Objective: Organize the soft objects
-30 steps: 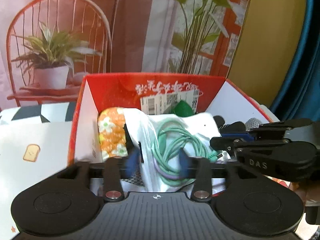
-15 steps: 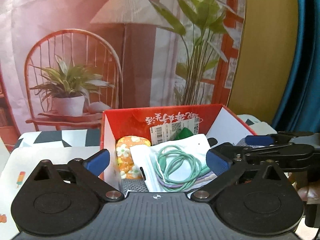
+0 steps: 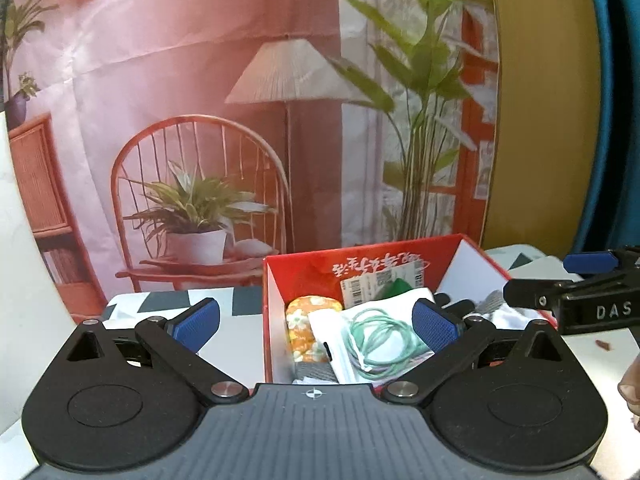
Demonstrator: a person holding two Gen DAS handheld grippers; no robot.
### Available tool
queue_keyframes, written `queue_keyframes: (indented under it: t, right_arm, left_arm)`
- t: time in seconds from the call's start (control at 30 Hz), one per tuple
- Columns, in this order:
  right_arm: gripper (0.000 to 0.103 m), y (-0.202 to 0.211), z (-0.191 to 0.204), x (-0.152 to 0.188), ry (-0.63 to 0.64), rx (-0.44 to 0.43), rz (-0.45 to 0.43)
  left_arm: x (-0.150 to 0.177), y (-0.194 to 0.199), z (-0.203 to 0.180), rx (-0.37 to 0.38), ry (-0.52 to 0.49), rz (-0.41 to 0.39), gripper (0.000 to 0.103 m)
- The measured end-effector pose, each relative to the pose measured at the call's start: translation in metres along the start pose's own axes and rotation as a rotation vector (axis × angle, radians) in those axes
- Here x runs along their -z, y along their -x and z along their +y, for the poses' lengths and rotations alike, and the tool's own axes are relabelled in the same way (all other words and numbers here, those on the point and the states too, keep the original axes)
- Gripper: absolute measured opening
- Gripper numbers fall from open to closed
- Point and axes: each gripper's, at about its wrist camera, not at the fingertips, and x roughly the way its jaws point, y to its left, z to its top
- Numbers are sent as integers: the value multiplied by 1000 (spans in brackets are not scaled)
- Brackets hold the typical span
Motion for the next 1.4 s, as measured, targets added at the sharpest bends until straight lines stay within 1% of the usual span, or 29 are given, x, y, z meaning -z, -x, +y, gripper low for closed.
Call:
queue_keyframes:
  t: [0.07, 0.1, 0.17, 0.2, 0.37, 0.47, 0.53, 0.67, 0.87, 0.97, 1.1, 1.23, 1.4]
  right_arm:
    - [103, 12, 3, -3, -4, 23, -9]
    - [103, 19, 3, -4, -6, 29, -15]
    - [103, 34, 4, -6, -15, 23, -36]
    - [103, 41, 4, -7, -20, 17, -46]
    - [103, 74, 6, -11, -39, 11, -71]
    - [103, 92, 10, -13, -30, 29, -77]
    - [103, 107, 13, -16, -21, 37, -89]
    - [103, 140, 20, -19, -16, 43, -121]
    - [103, 183, 31, -19, -10, 47, -137]
    - [103, 202, 38, -15, -3, 47, -156]
    - [103, 218, 41, -6, -18, 39, -157]
    - [103, 226, 40, 0, -23, 41, -157]
    - [103, 229, 37, 0, -31, 68, -157]
  left_arm:
    - [-1, 15, -1, -12, 7, -17, 103]
    - [-2, 22, -3, -34, 2, -26, 103]
    - [-4, 37, -6, -78, -10, -50, 103]
    - [-5, 44, -6, -85, -8, -59, 103]
    - [-13, 72, -8, -73, 29, -59, 103]
    - [-17, 90, -12, -94, 22, -64, 103]
    - [-21, 104, -16, -104, 21, -80, 103]
    - [-26, 136, -21, -103, 36, -104, 103]
    - [-21, 177, -25, -104, 51, -108, 103]
    - [-16, 194, -27, -109, 52, -126, 103]
    - [-13, 208, -27, -122, 55, -142, 103]
    - [-11, 211, -27, -141, 59, -152, 103]
    - [-9, 208, -24, -151, 70, -140, 103]
